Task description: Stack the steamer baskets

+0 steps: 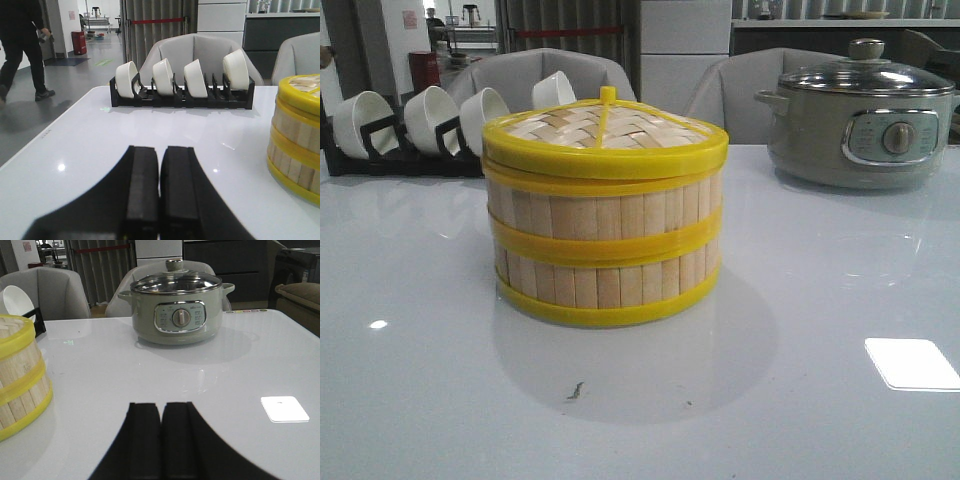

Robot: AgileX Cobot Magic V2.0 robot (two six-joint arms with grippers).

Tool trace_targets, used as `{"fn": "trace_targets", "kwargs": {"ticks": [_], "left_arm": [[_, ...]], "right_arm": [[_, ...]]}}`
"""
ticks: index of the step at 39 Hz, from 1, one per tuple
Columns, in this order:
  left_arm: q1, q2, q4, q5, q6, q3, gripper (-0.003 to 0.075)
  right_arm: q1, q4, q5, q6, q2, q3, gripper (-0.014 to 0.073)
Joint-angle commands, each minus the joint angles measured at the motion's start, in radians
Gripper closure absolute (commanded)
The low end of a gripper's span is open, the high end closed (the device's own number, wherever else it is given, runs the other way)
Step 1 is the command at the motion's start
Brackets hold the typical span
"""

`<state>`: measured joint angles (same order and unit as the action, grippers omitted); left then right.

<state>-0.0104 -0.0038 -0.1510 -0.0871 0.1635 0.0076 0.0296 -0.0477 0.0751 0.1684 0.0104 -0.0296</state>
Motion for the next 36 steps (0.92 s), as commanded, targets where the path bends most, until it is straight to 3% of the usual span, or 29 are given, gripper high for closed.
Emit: {"fn": "trace_targets", "kwargs": {"ticks": [1, 36], "left_arm": [[0.0, -0.013, -0.001, 0.087, 0.011, 0.0, 0.0632], [0.0, -0.013, -0.001, 0.087, 0.011, 0.0, 0.0632]], "right_arm": [[0.005, -0.006, -0.094, 0.003, 0.02, 0.014, 0.0543], [0.009, -0.014, -0.053, -0.011, 0.02, 0.014, 0.0543]]}}
